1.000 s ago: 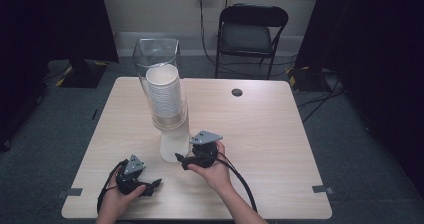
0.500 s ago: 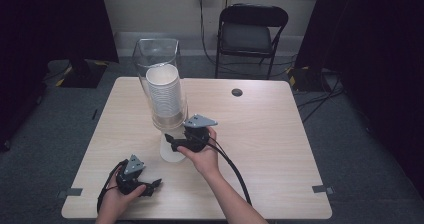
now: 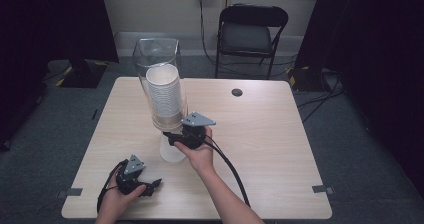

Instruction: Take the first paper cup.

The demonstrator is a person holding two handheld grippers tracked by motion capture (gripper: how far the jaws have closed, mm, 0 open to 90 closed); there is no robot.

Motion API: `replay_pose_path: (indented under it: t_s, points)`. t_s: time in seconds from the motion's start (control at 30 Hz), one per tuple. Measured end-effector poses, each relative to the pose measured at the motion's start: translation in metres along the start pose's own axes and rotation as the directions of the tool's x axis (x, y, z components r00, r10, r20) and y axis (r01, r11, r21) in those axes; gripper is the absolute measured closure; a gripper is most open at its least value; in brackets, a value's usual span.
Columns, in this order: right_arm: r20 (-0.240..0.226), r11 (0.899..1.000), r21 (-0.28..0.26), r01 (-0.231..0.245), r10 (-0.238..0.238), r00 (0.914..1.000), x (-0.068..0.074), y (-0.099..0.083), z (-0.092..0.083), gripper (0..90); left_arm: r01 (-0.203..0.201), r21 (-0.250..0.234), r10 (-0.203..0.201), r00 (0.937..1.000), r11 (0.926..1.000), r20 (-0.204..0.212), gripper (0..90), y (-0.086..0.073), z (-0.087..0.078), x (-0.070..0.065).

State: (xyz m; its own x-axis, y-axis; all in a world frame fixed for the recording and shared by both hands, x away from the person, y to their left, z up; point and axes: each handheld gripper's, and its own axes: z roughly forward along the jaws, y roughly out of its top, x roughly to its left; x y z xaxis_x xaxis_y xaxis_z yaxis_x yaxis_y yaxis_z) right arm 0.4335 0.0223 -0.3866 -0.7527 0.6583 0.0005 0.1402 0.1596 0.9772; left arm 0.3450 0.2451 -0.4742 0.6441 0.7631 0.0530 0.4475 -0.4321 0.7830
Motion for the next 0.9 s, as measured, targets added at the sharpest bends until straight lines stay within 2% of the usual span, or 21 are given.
replay_pose_path:
  t_s: [0.2, 0.27, 0.37, 0.57, 0.6, 0.87, 0.9]
  points:
    - [-0.003, 0.999, -0.027, 0.016, -0.016, 0.9999, 0.0, -0.006, 0.0, 36.6, -0.001, 0.0, 0.001, 1.0, 1.0, -0.001, 8.6, 0.0, 0.0, 0.0]
    - [0.01, 0.999, -0.047, 0.029, -0.028, 0.9996, 0.0, -0.01, 0.001, 36.9, 0.0, 0.0, 0.0, 1.0, 1.0, -0.001, 8.6, 0.0, 0.0, 0.0]
    - [0.014, 0.998, -0.045, 0.05, -0.049, 0.9987, 0.0, -0.011, 0.001, 37.3, -0.001, 0.0, 0.001, 1.0, 1.0, -0.001, 8.6, 0.0, 0.0, 0.0]
    - [0.005, 0.998, -0.029, 0.052, -0.052, 0.9986, -0.003, -0.014, 0.002, 37.6, 0.0, -0.001, 0.0, 1.0, 1.0, -0.002, 8.6, 0.0, 0.0, 0.0]
    - [0.002, 0.999, -0.023, 0.039, -0.039, 0.9992, -0.003, -0.015, 0.002, 37.6, 0.0, -0.001, 0.0, 1.0, 1.0, -0.002, 8.6, 0.0, 0.0, 0.0]
    - [0.009, 0.999, -0.038, 0.037, -0.037, 0.9993, -0.002, -0.019, 0.002, 38.1, 0.0, -0.001, 0.0, 1.0, 1.0, -0.002, 8.6, 0.0, 0.0, 0.0]
    - [0.002, 0.999, -0.035, 0.025, -0.025, 0.9997, -0.002, -0.02, 0.002, 38.6, 0.001, -0.001, -0.001, 1.0, 1.0, -0.001, 8.6, 0.0, 0.0, 0.0]
